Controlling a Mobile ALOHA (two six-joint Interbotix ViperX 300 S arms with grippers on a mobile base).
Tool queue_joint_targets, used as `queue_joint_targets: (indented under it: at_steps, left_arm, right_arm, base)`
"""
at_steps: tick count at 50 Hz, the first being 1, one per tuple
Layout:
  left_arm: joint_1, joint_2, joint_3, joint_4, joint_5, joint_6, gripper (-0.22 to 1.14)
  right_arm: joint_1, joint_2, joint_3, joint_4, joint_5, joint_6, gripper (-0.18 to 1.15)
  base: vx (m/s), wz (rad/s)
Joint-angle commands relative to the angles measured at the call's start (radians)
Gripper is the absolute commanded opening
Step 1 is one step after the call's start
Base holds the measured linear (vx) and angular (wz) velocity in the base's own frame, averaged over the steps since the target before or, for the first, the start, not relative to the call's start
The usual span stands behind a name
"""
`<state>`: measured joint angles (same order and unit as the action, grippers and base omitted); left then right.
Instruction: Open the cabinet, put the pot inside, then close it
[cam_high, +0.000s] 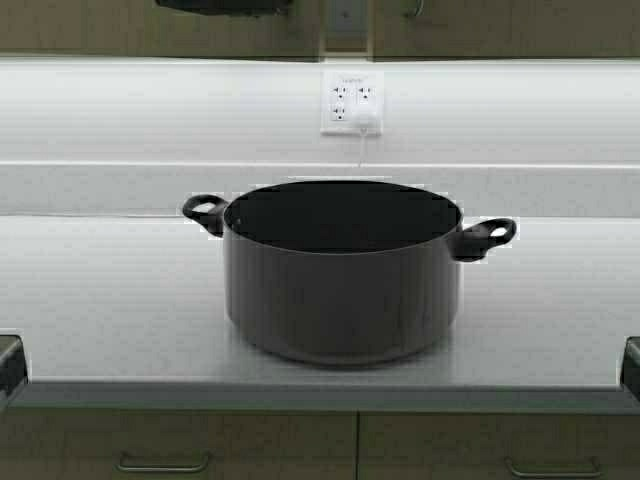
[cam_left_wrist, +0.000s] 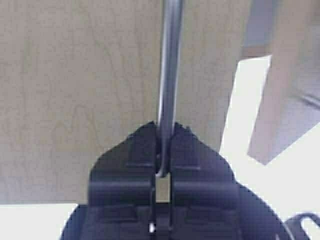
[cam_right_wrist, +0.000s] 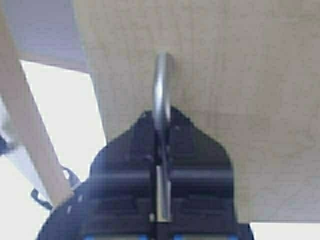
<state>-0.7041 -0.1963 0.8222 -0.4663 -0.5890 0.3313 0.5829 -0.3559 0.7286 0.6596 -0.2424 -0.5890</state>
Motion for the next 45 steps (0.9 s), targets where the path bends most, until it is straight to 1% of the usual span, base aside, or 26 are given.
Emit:
queue_joint_targets:
  at_steps: [1,8,16,26,34,45]
  left_arm:
    - [0.051,-0.1,0.044,-0.009,0.046,0.005,0.03]
    - [0.083,-0.17,0.08,-0.009,0.091,0.025,0.03]
    - [0.16,-0.236,0.098,-0.009,0.193,0.044,0.03]
    - [0.242,-0.275,0.1,-0.003,0.276,0.069,0.03]
    - [0.276,-0.313,0.107,-0.003,0.339,0.072,0.03]
    - [0.331,-0.371,0.121,-0.003,0.416,0.074,0.03]
  right_arm:
    - [-0.026,-0.077,0.032,-0.011,0.058,0.008,0.07]
    - [-0.067,-0.117,0.064,-0.032,0.101,0.008,0.07]
    - [-0.135,-0.138,0.086,-0.055,0.179,0.009,0.07]
    - [-0.224,-0.181,0.117,-0.083,0.239,0.014,0.07]
    - [-0.298,-0.244,0.141,-0.132,0.341,0.015,0.07]
    - [-0.387,-0.296,0.155,-0.184,0.416,0.018,0.07]
  base:
    - [-0.08,-0.01]
    - [-0.08,0.0]
    - [-0.1,0.03]
    - [-0.12,0.05]
    - [-0.1,0.03]
    - [-0.09,0.0]
